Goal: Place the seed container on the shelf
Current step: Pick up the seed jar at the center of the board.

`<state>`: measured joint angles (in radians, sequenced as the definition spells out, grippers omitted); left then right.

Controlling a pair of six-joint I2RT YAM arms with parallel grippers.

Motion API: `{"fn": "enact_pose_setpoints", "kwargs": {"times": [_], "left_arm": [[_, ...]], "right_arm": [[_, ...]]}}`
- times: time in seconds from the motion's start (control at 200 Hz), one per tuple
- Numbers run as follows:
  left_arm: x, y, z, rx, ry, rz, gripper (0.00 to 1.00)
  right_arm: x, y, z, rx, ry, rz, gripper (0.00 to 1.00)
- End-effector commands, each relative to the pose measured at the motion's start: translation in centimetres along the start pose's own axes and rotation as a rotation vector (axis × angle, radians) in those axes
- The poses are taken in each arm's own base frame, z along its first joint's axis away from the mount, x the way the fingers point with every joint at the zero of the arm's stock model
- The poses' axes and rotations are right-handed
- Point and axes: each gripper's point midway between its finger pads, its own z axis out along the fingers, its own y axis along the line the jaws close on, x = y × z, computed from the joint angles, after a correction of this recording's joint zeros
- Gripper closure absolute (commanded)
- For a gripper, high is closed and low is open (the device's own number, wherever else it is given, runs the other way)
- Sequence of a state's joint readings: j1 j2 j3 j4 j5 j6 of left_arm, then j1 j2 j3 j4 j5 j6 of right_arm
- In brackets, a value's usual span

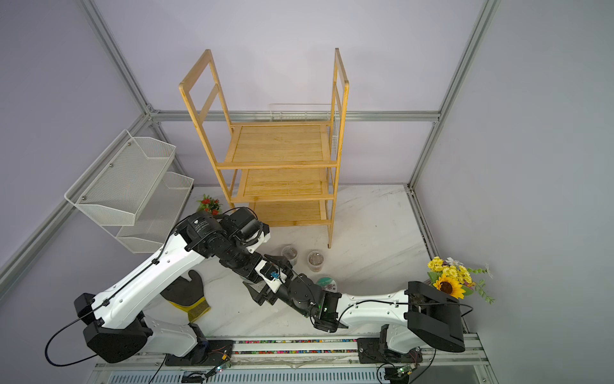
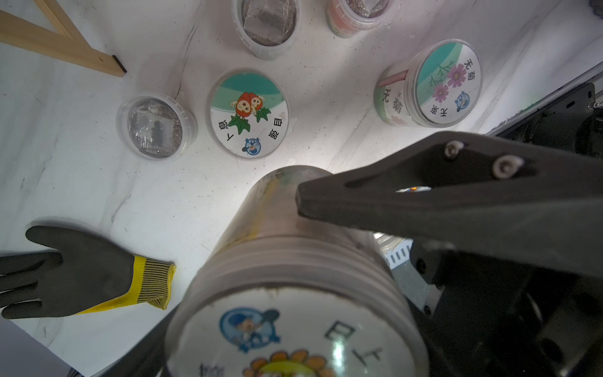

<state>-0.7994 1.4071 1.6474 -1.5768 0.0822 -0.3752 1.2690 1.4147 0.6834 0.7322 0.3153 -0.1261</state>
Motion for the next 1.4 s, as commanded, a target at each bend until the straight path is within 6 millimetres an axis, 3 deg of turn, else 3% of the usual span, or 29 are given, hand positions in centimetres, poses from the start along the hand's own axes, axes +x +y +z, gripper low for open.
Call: {"fn": "enact_pose_setpoints", "kwargs": {"times": [0.0, 0.215, 0.43, 0.76, 1.045, 1.39], "left_arm": [[0.4, -3.1, -1.7, 0.157, -0.011, 0.04, 0.29], [0.3, -3.9, -2.1, 0.199, -0.019, 0.045, 0.29], [0.4, -4.3, -2.4, 0.225, -0.023, 0.051, 0.28], [0.2, -4.2, -2.3, 0.218, -0.027, 0.047, 0.17], [-0.1, -3.8, -2.7, 0.198, -0.047, 0.035, 0.02], [-1.4, -3.8, -4.5, 0.185, -0.117, 0.036, 0.0]], "right_arm": [[0.0, -2.6, 1.0, 0.105, 0.009, 0.023, 0.03], [0.4, -3.0, 1.2, 0.117, 0.017, 0.03, 0.04], [0.4, -3.2, 1.0, 0.122, 0.013, 0.014, 0.22], [-0.5, -3.3, 0.2, 0.113, -0.025, -0.021, 0.31], [-0.4, -3.2, -0.2, 0.104, -0.013, -0.035, 0.35], [0.3, -3.1, -0.7, 0.092, 0.01, -0.026, 0.36]]}}
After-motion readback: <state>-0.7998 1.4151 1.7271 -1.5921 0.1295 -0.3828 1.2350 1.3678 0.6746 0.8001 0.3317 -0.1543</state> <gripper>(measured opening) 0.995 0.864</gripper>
